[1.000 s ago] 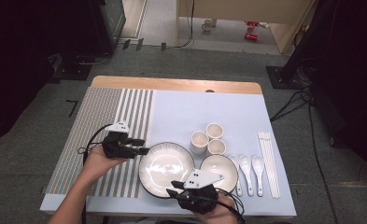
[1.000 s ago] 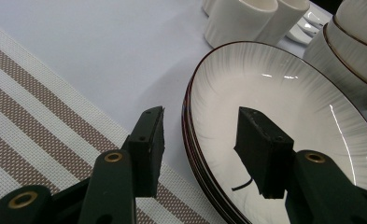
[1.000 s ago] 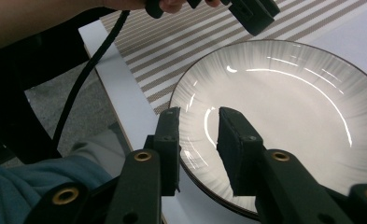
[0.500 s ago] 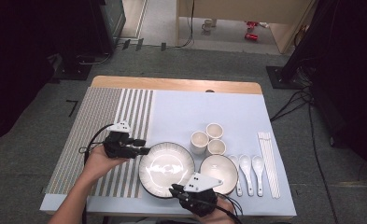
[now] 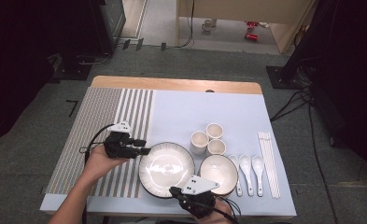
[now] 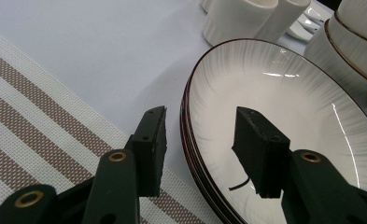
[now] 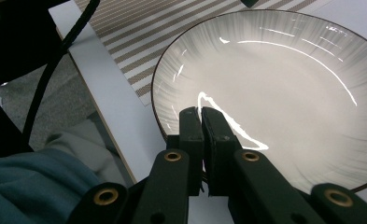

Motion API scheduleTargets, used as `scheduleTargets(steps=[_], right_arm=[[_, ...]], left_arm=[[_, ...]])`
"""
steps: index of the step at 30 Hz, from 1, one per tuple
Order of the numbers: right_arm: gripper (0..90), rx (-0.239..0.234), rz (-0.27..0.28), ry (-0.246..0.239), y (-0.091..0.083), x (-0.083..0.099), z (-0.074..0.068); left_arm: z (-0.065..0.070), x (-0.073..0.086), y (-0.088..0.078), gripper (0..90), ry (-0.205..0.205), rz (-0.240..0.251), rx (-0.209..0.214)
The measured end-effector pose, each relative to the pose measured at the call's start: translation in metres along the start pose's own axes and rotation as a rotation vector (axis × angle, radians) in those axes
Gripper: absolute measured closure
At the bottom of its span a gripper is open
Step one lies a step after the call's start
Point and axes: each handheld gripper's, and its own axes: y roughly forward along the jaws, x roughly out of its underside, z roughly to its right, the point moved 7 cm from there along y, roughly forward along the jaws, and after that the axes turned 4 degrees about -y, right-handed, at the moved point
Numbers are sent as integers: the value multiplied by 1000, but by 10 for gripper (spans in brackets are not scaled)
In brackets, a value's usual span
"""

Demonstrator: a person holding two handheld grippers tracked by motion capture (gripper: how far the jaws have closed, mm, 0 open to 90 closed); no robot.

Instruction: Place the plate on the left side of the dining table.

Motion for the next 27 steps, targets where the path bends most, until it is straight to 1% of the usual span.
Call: scheduleTargets(steps=[1, 3, 4, 8, 14, 16, 20, 23, 27], right_arm=[[874, 2, -1, -2, 0, 0, 0], [897, 18, -1, -20, 0, 2, -1], [897, 18, -1, -20, 0, 2, -1], [900, -1, -32, 14, 3, 6, 0], [900, -2, -48, 17, 4, 10, 2], [900, -7, -54, 29, 4, 12, 2], [900, 3, -69, 26, 4, 15, 4], [900, 13, -68, 18, 5, 15, 5], [900, 9, -75, 19, 4, 15, 4]], left_arm=[[0, 0, 0, 544, 0, -1, -1], [0, 0, 0, 544, 0, -2, 0], [0, 0, 1, 544, -1, -1, 0], [0, 0, 1, 544, -2, -1, 0], [-1, 1, 1, 544, -4, -2, 1], [-1, 1, 1, 544, -3, -1, 1], [-1, 1, 1, 544, -3, 0, 1], [0, 0, 1, 544, -2, 1, 0], [-1, 0, 1, 544, -3, 1, 0]])
